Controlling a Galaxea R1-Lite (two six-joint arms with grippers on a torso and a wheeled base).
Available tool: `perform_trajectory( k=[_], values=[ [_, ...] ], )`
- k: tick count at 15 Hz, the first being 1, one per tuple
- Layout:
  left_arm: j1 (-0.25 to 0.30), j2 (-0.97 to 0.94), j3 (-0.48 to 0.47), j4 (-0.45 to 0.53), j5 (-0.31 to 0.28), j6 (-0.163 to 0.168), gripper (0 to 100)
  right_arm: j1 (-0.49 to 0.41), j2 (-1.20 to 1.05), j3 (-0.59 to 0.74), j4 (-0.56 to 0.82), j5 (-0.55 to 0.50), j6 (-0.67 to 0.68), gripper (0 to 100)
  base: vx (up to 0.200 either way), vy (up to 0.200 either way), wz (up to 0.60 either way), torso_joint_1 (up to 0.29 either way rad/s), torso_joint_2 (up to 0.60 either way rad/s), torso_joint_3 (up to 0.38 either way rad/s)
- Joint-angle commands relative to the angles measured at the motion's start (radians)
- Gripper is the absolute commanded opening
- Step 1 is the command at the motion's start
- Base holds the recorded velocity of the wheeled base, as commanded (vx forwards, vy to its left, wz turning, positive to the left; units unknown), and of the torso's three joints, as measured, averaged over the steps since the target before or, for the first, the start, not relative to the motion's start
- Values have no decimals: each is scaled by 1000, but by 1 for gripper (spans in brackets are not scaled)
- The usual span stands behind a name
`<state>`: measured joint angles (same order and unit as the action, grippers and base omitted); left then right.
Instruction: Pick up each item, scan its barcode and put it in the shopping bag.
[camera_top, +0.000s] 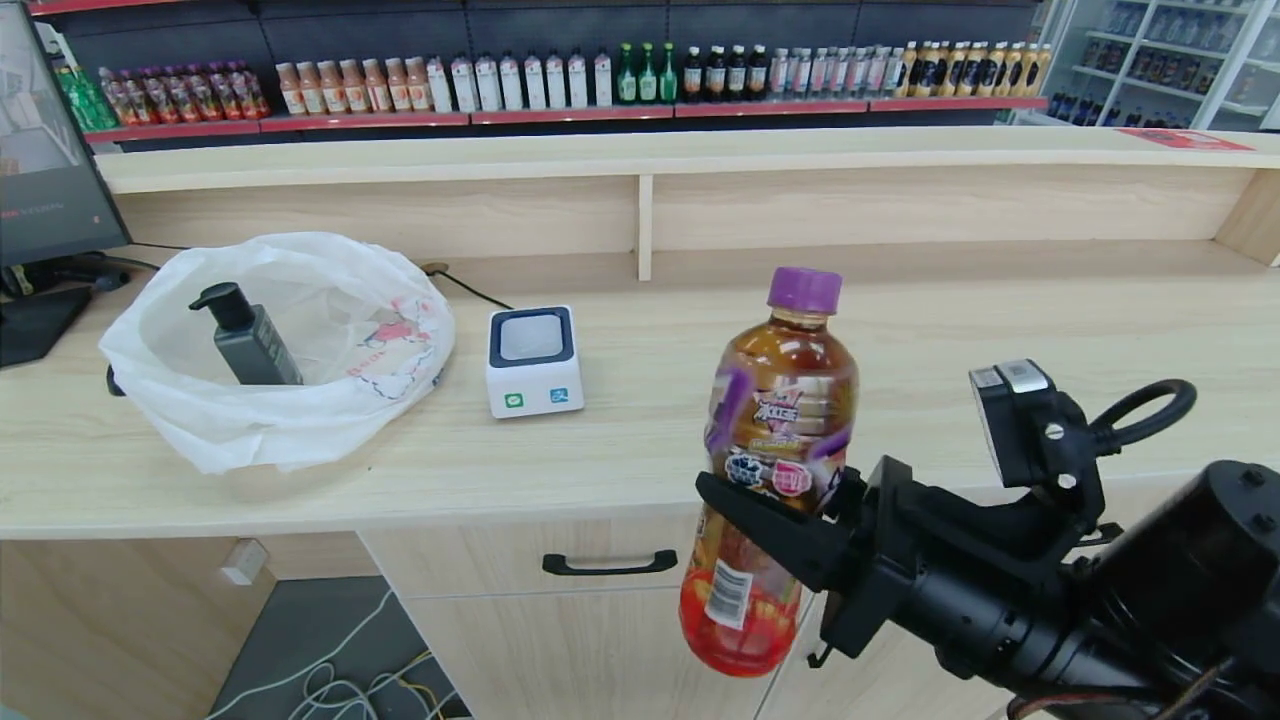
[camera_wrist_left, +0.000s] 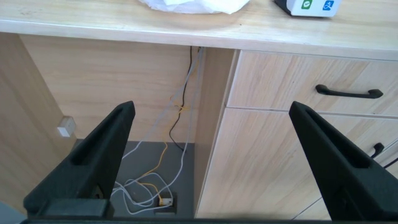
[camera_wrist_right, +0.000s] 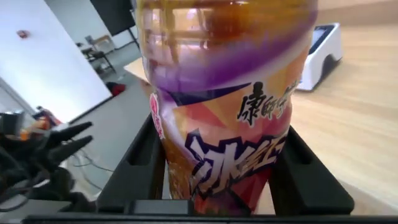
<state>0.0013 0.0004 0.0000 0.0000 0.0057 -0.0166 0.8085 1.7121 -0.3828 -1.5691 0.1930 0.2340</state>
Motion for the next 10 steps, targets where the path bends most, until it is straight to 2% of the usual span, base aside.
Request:
perform_trajectory(
  k=[1,5,7,10],
  values=[
    [0,0,0,0,0,0,100,-20,11,-24,-2,-24,-84,0,0,0,0,0,0,0],
    [0,0,0,0,0,0,100,-17,-46,-22,-2,-257,-211,0,0,0,0,0,0,0],
    [0,0,0,0,0,0,100,-20,-66,-70,-2,-274,-249,0,0,0,0,0,0,0],
    [0,0,0,0,0,0,100,-115,-63,-79,-2,-402,-369,0,0,0,0,0,0,0]
  ],
)
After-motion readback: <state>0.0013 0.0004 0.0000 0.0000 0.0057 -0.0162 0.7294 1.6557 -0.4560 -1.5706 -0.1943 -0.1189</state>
